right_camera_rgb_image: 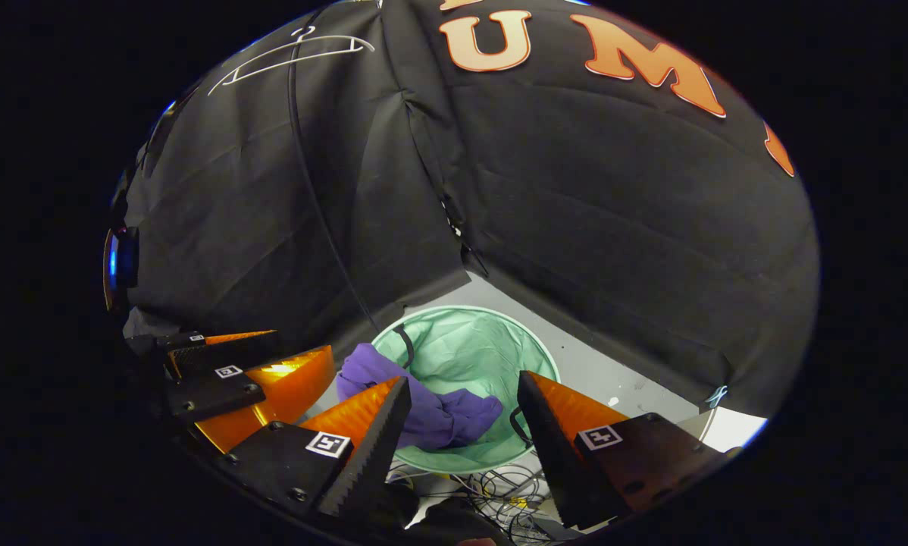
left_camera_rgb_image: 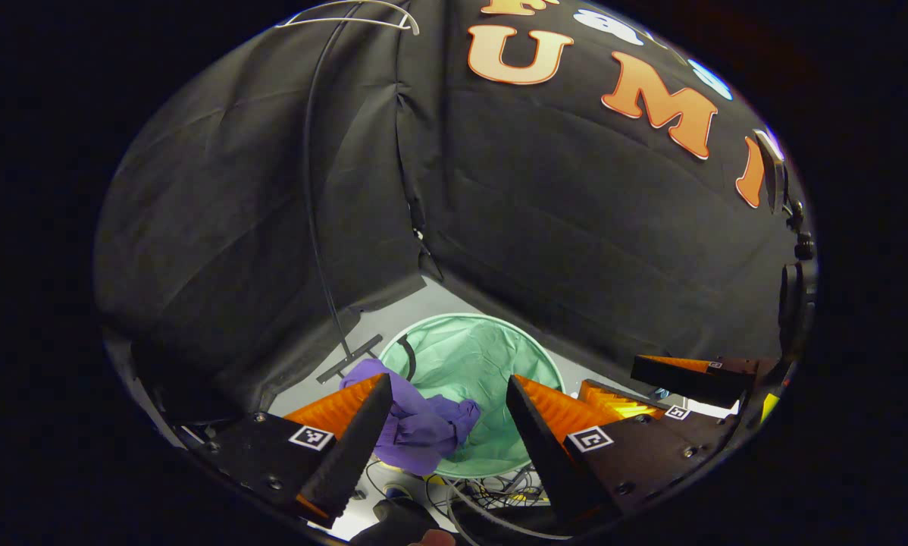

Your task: Grasp the clothes on the hanger with both hands and then place them into the laundry hamper below.

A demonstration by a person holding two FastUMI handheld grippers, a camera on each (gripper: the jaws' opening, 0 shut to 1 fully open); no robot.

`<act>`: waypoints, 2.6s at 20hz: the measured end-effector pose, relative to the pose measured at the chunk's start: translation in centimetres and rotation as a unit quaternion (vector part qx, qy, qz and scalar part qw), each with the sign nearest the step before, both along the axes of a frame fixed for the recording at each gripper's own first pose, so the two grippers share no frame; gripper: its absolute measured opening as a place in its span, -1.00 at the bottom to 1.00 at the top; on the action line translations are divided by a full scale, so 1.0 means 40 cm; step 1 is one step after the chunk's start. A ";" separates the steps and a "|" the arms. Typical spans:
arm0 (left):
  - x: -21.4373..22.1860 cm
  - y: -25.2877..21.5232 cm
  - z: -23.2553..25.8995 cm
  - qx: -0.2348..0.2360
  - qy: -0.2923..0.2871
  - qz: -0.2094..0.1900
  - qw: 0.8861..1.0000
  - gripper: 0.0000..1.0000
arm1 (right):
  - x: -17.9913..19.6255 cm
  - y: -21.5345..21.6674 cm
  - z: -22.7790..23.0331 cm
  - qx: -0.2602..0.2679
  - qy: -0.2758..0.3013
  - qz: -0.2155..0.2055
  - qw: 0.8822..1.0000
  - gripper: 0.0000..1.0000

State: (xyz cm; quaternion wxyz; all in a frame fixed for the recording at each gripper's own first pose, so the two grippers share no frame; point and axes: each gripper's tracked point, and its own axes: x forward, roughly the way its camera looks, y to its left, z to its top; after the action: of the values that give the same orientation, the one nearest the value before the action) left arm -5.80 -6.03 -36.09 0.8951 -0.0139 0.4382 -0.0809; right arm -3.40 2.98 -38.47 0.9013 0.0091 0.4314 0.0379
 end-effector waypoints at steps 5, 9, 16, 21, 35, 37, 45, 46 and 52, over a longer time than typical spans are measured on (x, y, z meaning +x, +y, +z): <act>0.067 0.047 0.185 -0.027 -0.064 0.030 0.997 0.94 | 0.015 0.012 0.153 0.013 -0.067 0.002 0.998 0.88; 0.128 0.104 0.405 -0.037 -0.163 0.042 0.985 0.94 | 0.036 -0.002 0.313 0.011 -0.144 -0.012 0.989 0.87; 0.197 0.189 0.702 -0.039 -0.309 0.023 0.950 0.91 | 0.057 -0.032 0.648 -0.011 -0.267 -0.069 0.961 0.87; 0.204 0.188 0.800 -0.093 -0.352 0.014 0.931 0.84 | 0.042 -0.090 0.856 -0.066 -0.336 -0.119 0.932 0.87; -0.085 0.139 0.946 -0.044 -0.386 0.066 0.919 0.83 | -0.216 -0.157 1.060 -0.027 -0.415 -0.089 0.905 0.69; -0.146 0.130 0.963 -0.032 -0.392 0.077 0.916 0.83 | -0.263 -0.168 1.067 -0.015 -0.417 -0.074 0.906 0.67; -0.319 0.098 1.028 0.005 -0.407 0.113 0.907 0.83 | -0.375 -0.212 1.064 0.002 -0.407 -0.038 0.913 0.87; -0.332 0.089 1.031 0.005 -0.408 0.110 0.906 0.83 | -0.381 -0.215 1.068 0.003 -0.407 -0.039 0.912 0.87; -0.316 0.089 1.057 -0.019 -0.418 0.090 0.904 0.84 | -0.406 -0.199 1.074 -0.014 -0.409 -0.055 0.911 0.87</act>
State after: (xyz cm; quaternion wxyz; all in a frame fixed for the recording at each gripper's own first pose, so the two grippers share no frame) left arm -18.46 -2.48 6.19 0.9992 -0.0351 0.0189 -0.0065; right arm -19.66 -4.98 4.48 0.9995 0.0040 0.0243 -0.0175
